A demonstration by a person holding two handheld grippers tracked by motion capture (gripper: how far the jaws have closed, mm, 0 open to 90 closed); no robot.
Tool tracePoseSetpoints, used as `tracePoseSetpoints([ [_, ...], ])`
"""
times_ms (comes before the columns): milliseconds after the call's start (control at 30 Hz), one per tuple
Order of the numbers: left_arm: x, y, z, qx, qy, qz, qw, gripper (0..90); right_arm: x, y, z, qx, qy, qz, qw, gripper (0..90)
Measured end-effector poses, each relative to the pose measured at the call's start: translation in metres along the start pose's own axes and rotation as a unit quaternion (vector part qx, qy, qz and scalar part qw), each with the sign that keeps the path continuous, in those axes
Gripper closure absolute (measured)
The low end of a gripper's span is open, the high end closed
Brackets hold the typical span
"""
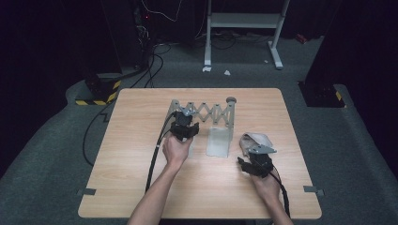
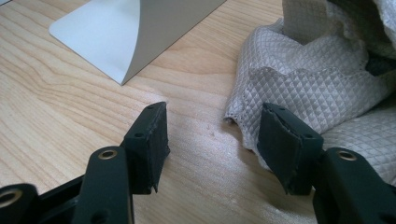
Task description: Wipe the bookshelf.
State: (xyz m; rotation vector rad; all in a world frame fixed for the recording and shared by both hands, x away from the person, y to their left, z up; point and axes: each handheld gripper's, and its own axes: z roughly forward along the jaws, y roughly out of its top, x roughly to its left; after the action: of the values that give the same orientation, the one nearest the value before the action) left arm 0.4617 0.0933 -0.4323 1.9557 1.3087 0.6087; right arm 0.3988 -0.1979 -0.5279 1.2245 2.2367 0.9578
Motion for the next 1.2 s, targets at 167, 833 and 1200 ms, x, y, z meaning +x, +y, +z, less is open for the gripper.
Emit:
tracePoseSetpoints([
  [167,0.004,-0.002,-0.001,-0.003,-0.004,-0.005,1.0000,72.6,0.000,0.000,0.000,0.000,0.000,0.000,1.0000,42.6],
  [833,0.027,-0.015,-0.011,-0.015,-0.002,-0.028,0.9995,87.3,-0.002,-0.001,-0.002,-0.004,0.000,0.010,0.9999,51.1],
  [1200,0.029,-0.019,-0.014,-0.022,-0.002,-0.027,0.9994,88.6,-0.005,0.011,-0.017,-0.032,0.034,0.039,0.9982,66.2],
])
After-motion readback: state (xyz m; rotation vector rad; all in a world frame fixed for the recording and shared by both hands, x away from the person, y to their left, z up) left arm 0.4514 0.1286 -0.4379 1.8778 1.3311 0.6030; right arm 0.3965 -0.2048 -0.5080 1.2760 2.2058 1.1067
